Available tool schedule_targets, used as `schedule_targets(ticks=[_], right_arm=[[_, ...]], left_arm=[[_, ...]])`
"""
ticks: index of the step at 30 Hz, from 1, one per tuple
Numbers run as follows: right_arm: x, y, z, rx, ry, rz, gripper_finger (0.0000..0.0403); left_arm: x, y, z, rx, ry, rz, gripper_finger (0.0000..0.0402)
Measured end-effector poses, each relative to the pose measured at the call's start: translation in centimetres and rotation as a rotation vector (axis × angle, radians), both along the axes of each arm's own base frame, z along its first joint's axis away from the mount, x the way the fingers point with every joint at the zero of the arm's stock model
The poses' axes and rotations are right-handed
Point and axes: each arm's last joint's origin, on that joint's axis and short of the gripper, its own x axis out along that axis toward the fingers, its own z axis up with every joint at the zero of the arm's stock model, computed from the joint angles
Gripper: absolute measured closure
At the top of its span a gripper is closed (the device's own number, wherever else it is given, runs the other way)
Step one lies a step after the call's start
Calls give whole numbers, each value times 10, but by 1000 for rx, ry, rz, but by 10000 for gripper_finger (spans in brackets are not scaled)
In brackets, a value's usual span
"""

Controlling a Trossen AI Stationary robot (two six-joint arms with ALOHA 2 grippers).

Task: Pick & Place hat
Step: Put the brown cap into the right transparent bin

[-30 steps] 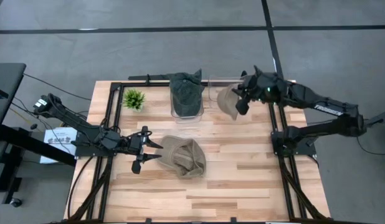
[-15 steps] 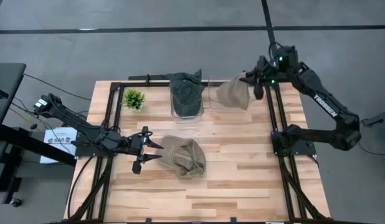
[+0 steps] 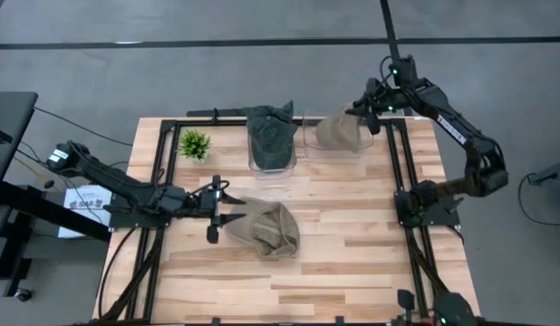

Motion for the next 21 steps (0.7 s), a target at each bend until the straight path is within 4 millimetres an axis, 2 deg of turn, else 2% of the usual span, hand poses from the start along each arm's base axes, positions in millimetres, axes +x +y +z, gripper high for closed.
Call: schedule_targets(ticks=[5, 10, 21], right_arm=[[2, -14, -8, 72, 43, -14, 386], [2, -15, -14, 143, 101, -11, 386], [-3, 13, -9, 279, 250, -101, 386]], left_arm=[[1, 4, 0, -4, -2, 23, 247], [2, 5, 1, -7, -10, 25, 247], [2, 6, 14, -51, -135, 30, 247]])
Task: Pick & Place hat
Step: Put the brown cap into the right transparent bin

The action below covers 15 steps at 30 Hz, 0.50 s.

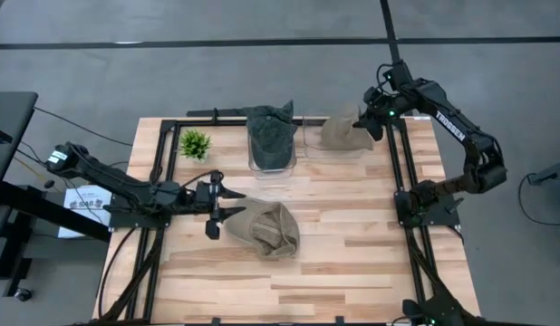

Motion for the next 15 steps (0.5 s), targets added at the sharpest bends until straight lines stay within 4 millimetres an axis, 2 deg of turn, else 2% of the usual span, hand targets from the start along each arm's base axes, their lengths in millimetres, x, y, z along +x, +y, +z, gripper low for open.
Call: schedule_targets(ticks=[9, 15], right_arm=[[4, 2, -3, 15, 158, -165, 386], [4, -2, -2, 8, 191, -276, 386]], left_arm=[[3, 12, 4, -12, -36, 60, 247], [4, 18, 4, -12, -38, 89, 247]])
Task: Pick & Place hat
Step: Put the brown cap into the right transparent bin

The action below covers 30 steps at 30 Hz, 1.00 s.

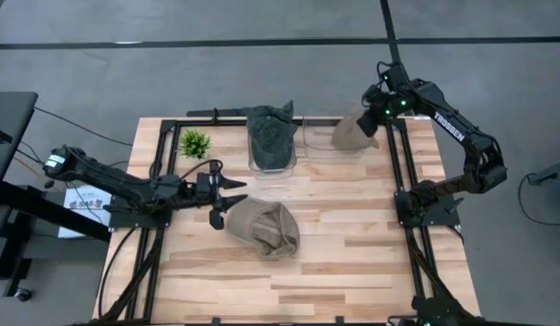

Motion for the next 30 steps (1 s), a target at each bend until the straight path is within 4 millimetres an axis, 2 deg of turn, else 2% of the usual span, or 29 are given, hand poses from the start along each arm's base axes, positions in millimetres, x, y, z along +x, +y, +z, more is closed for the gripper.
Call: schedule_targets(ticks=[14, 30], right_arm=[[-4, -6, 0, -38, 108, -229, 386], [-4, -4, -1, -20, 122, -226, 383]], left_arm=[[2, 8, 1, -3, -10, 42, 247], [2, 8, 1, -3, -10, 41, 247]])
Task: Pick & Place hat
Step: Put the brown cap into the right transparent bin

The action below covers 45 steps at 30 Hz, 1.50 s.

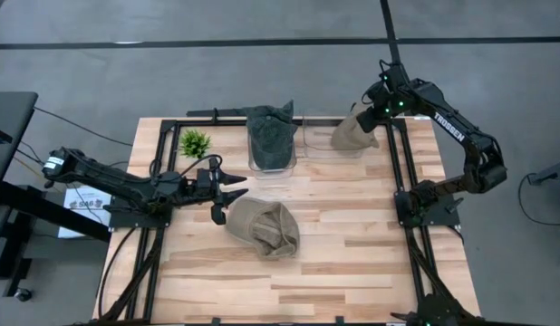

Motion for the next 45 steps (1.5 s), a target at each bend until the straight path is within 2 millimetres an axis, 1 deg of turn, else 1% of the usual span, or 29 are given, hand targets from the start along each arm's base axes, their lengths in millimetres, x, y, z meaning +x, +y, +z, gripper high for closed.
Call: schedule_targets(ticks=[7, 14, 17, 26, 29, 34, 37, 42, 45], right_arm=[[8, 5, 0, 0, -2, 41, 325], [21, 13, 1, -15, -6, 106, 294], [25, 14, 1, -21, -10, 120, 273], [25, 15, 1, -16, -6, 125, 175], [23, 14, 3, -19, -8, 115, 153], [17, 13, 15, -26, -11, 92, 147], [13, 17, 23, -47, -21, 87, 148], [5, 31, 38, -103, -56, 90, 148], [2, 45, 49, -141, -88, 110, 148]], left_arm=[[0, 0, 0, 0, 1, 0, 247], [0, 0, 0, 0, 1, 0, 247], [0, 0, 0, 0, 1, 0, 247], [0, 0, 0, 0, 1, 0, 247], [0, 0, 0, 0, 1, 0, 247], [0, 0, 0, 0, 2, 0, 247], [0, 0, 0, 1, 4, 0, 247], [0, 0, -1, 1, 5, 0, 247], [0, 0, -1, 1, 5, 0, 247]])
